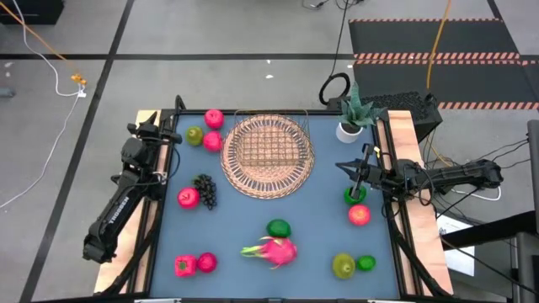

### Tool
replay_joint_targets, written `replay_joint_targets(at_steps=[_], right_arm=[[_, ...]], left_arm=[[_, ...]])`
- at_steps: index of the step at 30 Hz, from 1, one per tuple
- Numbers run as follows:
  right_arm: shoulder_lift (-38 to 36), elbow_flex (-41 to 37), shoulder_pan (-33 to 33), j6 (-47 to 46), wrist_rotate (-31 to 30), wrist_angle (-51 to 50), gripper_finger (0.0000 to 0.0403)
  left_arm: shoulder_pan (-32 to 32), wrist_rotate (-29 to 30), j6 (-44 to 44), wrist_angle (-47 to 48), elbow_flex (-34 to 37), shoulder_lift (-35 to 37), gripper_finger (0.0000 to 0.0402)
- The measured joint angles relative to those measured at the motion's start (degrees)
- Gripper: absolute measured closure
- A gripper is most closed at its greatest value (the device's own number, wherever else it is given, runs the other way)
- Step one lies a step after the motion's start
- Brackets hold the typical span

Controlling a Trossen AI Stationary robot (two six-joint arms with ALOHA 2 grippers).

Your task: Build produce basket

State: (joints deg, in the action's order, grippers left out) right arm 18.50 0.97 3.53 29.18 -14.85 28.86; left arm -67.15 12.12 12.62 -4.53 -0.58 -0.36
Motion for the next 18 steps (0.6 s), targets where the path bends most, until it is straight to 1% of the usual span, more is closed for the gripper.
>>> replay_joint_targets(at_steps=[12,16,18], right_arm=[[0.0,0.0,-0.5,0.4,0.2,0.2,0.0403],[0.0,0.0,-0.5,4.8,0.2,3.2,0.0403],[0.0,0.0,-0.5,3.7,0.9,5.1,0.0403]], left_arm=[[0.0,0.0,0.0,0.0,0.0,0.0,0.0176],[0.0,0.0,0.0,0.0,0.0,0.0,0.0176],[0.0,0.0,0.0,0.0,0.0,0.0,0.0176]])
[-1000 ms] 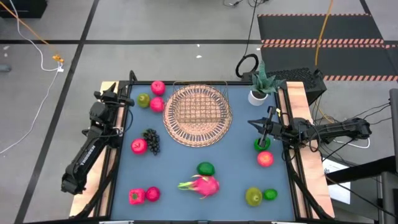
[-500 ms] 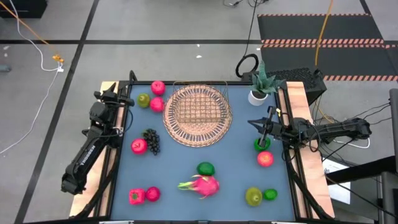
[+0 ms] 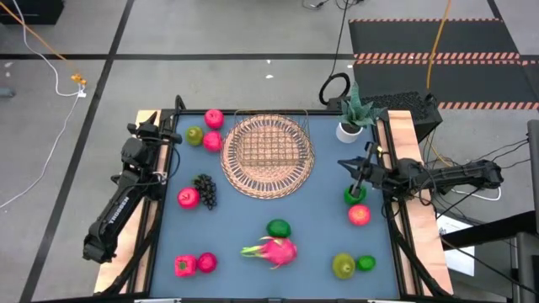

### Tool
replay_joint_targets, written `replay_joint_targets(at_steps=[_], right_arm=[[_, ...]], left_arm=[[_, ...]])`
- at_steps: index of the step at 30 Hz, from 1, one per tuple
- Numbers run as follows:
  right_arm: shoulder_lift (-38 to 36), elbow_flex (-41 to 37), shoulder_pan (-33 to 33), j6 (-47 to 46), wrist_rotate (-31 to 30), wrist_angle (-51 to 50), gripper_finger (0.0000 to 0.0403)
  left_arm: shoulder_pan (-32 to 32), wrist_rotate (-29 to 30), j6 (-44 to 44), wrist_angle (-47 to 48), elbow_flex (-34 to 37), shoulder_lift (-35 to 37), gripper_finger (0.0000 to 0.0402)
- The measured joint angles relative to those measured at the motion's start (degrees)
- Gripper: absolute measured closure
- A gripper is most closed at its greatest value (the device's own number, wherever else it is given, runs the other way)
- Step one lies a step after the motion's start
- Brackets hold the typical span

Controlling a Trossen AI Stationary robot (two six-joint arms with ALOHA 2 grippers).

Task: Build produce basket
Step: Put the lime into the gold wire basket

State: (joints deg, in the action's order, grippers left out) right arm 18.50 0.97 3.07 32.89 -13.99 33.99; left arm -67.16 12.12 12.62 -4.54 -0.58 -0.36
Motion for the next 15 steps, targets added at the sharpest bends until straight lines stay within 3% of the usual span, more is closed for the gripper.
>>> replay_joint_targets(at_steps=[5,7,9,12,15], right_arm=[[0.0,0.0,0.0,-23.4,9.1,3.9,0.0403],[0.7,0.0,0.0,-28.5,8.9,6.6,0.0403],[1.0,0.0,0.0,-33.4,4.9,6.9,0.0403],[1.1,0.0,-0.1,-41.0,-0.4,6.1,0.0403],[1.7,0.0,-0.1,-45.5,-2.6,3.8,0.0403]], left_arm=[[0.0,0.0,0.0,0.0,0.0,0.0,0.0176],[0.0,-0.1,-1.4,-0.1,0.0,0.0,0.0176],[0.3,-0.9,-11.7,-0.9,0.0,0.0,0.0176],[0.9,-2.9,-35.8,-2.4,0.0,0.0,0.0176],[0.9,-3.0,-51.1,-3.1,0.0,0.0,0.0176]])
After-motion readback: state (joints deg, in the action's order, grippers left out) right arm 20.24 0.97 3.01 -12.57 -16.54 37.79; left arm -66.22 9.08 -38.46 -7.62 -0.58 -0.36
